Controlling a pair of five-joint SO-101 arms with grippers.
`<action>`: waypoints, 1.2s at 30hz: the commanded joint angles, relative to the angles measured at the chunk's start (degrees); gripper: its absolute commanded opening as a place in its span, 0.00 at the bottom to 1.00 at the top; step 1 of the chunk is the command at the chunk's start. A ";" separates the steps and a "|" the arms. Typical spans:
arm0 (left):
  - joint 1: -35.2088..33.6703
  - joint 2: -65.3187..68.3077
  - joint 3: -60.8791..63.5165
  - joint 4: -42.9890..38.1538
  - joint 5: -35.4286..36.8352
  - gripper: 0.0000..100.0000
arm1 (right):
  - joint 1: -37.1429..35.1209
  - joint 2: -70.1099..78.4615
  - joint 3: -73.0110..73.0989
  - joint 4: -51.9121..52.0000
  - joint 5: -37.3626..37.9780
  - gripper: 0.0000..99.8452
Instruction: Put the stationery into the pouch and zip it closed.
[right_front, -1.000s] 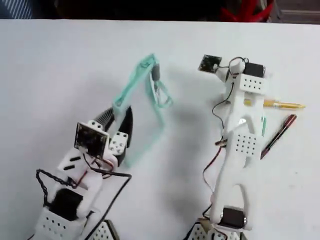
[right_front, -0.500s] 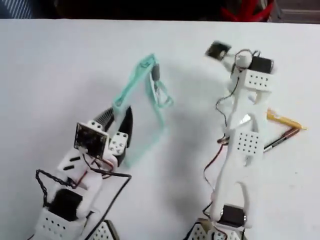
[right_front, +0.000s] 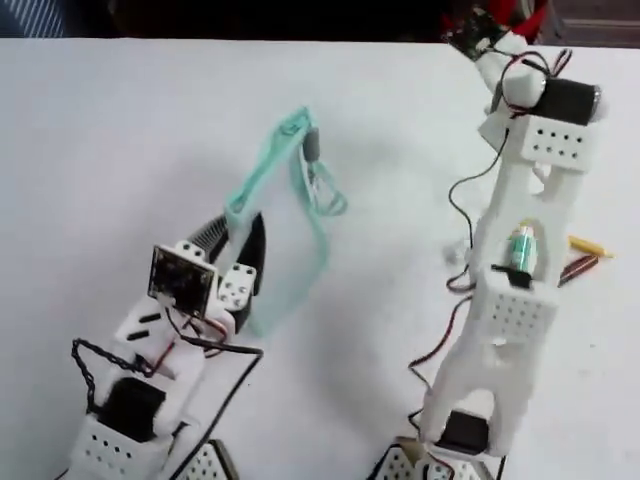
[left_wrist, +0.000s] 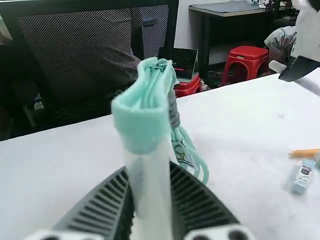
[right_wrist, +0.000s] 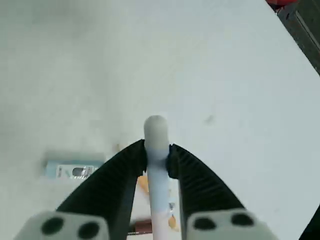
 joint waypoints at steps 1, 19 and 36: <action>-0.84 0.31 0.70 -0.44 -0.62 0.02 | -0.84 -17.27 12.13 0.40 -1.05 0.02; -0.75 0.31 0.70 0.00 -0.53 0.02 | -12.79 -65.01 47.47 0.31 -19.87 0.02; -0.75 0.31 0.79 0.00 -0.70 0.02 | -31.16 -83.03 66.02 -7.87 -36.13 0.02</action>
